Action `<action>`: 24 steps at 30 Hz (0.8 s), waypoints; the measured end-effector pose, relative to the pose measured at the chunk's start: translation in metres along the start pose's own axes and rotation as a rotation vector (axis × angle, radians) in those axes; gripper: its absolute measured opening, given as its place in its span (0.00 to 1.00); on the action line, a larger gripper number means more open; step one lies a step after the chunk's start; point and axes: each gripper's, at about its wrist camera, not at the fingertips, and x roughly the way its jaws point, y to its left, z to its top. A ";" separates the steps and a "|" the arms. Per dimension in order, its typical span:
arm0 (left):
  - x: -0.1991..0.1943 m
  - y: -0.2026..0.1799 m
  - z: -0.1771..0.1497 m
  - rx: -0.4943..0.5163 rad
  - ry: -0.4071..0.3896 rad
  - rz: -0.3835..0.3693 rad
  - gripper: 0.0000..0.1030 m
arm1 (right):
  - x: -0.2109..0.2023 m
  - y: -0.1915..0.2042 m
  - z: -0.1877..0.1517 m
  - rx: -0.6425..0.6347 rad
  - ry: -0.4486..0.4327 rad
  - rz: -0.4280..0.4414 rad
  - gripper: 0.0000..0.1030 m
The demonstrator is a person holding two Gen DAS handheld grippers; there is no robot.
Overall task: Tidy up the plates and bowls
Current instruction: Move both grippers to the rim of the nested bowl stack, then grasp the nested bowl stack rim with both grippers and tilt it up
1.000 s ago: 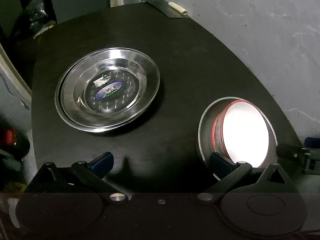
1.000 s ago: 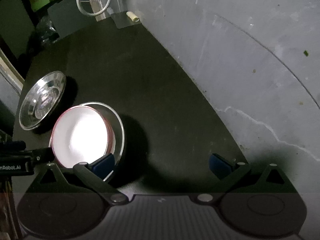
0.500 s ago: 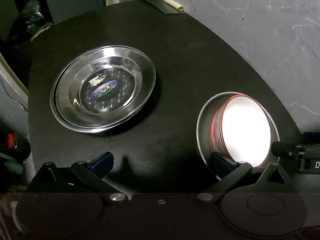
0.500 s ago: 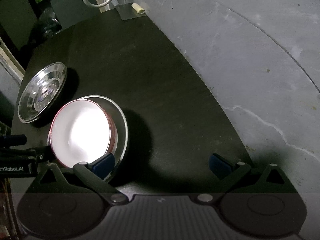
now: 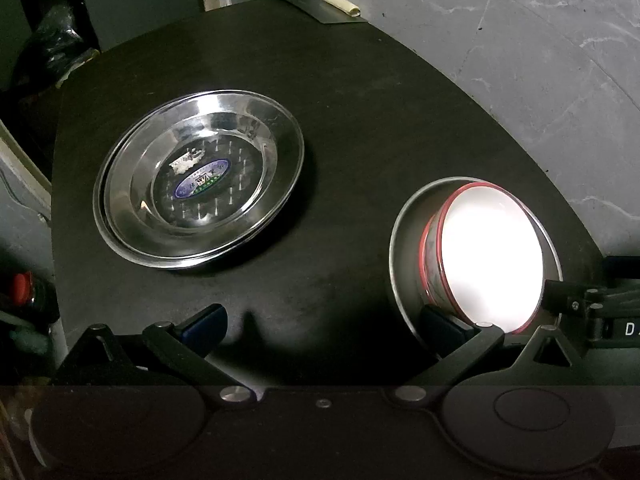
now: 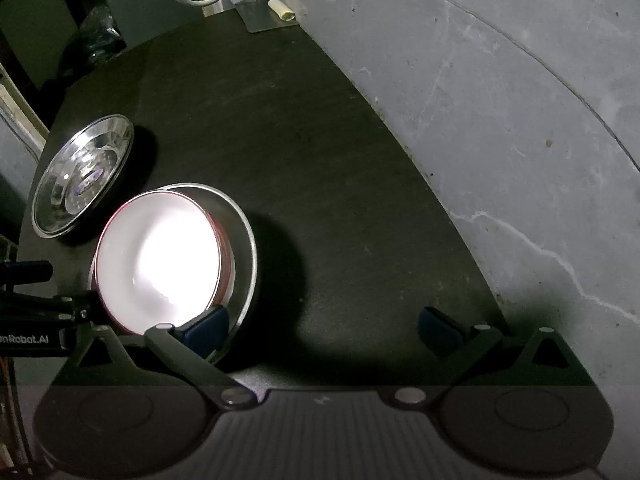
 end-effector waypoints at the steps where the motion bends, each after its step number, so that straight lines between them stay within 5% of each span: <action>1: 0.000 -0.001 0.000 0.004 -0.002 0.003 0.99 | 0.000 0.000 0.000 -0.002 -0.002 0.003 0.97; 4: -0.001 -0.003 0.000 0.024 -0.008 0.015 0.98 | -0.003 0.001 -0.001 -0.013 -0.013 0.028 0.87; 10: -0.008 -0.006 -0.002 0.052 -0.024 -0.026 0.81 | -0.010 0.004 -0.002 -0.038 -0.032 0.109 0.60; 13: -0.010 -0.005 -0.003 0.046 -0.028 -0.083 0.64 | -0.012 0.006 -0.002 -0.046 -0.037 0.148 0.45; 15: -0.011 -0.005 -0.003 0.042 -0.029 -0.139 0.43 | -0.013 0.007 -0.003 -0.051 -0.039 0.171 0.35; 20: -0.011 -0.008 -0.005 0.043 -0.032 -0.217 0.21 | -0.011 0.006 -0.003 -0.043 -0.034 0.227 0.25; 24: -0.009 -0.008 -0.006 0.035 -0.036 -0.224 0.21 | -0.006 0.002 -0.003 -0.012 -0.017 0.264 0.22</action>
